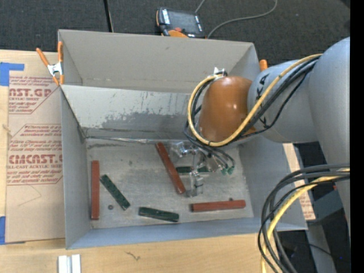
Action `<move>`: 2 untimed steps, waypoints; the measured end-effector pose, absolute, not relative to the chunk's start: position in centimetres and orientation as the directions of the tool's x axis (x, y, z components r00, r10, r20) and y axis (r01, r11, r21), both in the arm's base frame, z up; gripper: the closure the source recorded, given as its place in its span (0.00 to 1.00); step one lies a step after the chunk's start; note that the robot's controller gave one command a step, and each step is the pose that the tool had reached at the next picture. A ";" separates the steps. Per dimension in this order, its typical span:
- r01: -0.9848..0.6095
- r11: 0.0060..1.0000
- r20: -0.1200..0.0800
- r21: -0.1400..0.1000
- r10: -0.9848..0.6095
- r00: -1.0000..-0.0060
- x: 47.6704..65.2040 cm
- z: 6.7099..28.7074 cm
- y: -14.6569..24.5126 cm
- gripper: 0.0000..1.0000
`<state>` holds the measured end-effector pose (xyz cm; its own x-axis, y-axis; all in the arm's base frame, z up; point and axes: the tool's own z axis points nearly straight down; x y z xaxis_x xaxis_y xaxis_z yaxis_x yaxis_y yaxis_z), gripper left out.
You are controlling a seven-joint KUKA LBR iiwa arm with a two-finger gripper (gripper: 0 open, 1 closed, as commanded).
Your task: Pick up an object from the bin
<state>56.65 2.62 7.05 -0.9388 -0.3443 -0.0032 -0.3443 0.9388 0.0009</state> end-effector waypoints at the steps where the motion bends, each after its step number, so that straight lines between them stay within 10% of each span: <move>1: -0.377 0.926 -0.005 0.001 -0.377 -0.926 54.5 7.1 1.9 0.00; 2: -0.332 0.943 -0.004 -0.003 -0.332 -0.943 57.6 7.0 -2.9 0.00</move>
Offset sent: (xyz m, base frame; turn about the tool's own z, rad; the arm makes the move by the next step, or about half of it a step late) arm -0.0220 -0.0090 -0.0005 -0.0355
